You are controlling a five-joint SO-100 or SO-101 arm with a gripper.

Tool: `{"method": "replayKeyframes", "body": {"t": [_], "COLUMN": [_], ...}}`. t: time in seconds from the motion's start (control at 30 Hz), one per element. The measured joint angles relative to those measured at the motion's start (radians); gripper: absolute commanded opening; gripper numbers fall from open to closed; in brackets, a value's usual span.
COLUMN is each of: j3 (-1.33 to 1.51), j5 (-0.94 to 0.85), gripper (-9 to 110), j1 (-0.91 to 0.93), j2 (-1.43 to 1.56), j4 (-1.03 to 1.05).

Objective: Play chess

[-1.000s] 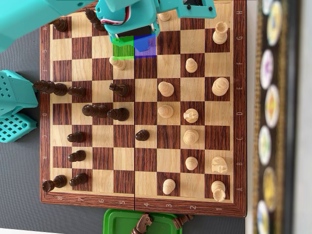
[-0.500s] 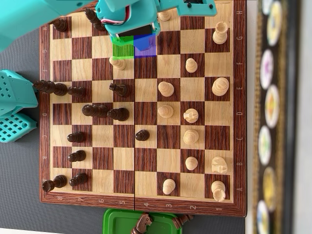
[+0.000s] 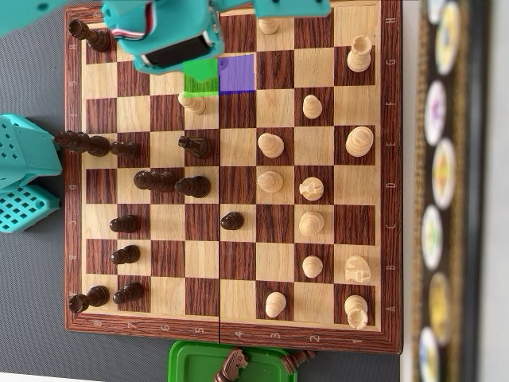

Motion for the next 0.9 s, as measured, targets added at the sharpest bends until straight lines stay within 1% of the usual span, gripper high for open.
{"method": "replayKeyframes", "body": {"t": [0.1,0.3,0.43,0.9], "j3": [0.054,0.199,0.27,0.281], "j5": [0.0,0.009,0.023,0.023], "gripper": [5,5,5,5], "j1": [0.0,0.0,0.0,-0.035], "j2": [0.041,0.115,0.152,0.155], "j4": [-0.009,-0.109,-0.118,-0.118]}}
